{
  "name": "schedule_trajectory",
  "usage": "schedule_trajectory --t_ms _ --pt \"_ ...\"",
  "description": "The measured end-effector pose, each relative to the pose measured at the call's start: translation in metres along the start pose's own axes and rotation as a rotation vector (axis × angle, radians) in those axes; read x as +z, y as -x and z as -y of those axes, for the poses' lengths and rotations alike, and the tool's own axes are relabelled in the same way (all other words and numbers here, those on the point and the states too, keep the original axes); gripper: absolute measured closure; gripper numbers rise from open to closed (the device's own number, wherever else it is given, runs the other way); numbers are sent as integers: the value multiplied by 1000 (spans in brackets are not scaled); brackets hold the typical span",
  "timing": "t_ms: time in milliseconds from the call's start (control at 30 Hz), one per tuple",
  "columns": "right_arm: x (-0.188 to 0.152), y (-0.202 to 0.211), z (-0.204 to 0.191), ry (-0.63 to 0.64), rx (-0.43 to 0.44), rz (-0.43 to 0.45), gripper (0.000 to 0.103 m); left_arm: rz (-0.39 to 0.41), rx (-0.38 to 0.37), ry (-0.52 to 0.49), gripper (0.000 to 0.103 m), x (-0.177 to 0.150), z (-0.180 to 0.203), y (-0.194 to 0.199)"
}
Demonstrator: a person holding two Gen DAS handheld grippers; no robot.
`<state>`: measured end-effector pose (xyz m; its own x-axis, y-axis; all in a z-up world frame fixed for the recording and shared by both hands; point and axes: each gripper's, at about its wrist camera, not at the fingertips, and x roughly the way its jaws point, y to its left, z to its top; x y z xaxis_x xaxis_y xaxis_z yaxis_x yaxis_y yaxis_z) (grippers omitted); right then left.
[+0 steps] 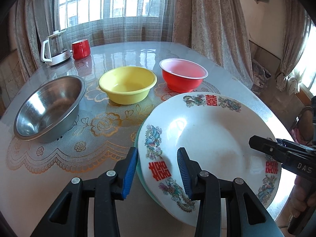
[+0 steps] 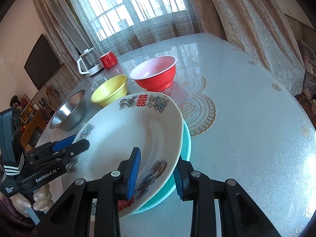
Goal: Organize plates and bowls
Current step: 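Lower the large plate onto the rose plate on the teal plate, then open the left tool and pull it back from the plate stack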
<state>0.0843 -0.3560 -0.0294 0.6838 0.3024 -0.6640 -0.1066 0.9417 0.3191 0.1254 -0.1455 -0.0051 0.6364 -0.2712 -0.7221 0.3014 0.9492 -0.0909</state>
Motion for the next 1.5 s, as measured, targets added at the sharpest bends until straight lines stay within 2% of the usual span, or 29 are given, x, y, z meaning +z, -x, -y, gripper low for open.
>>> schedule_trajectory --t_ms 100,200,267,733,1000,1267,1500 --pt "-3 5 1 -14 -3 17 72 12 5 8 61 1 -2 4" --pt "-5 6 -3 7 -13 31 83 9 8 8 61 1 -2 4" --pt "-6 5 -6 17 -41 35 83 -1 28 -8 61 -1 0 2" --pt "-11 2 -5 -36 -47 26 80 18 43 28 60 -9 -12 16" --pt "-12 1 1 -94 -16 12 80 36 10 82 60 -14 -28 27" --pt "-10 -1 -5 -55 -49 23 82 34 10 69 61 -14 -21 24" --pt "-8 -5 1 -79 -25 4 81 47 13 66 60 -14 -21 28"
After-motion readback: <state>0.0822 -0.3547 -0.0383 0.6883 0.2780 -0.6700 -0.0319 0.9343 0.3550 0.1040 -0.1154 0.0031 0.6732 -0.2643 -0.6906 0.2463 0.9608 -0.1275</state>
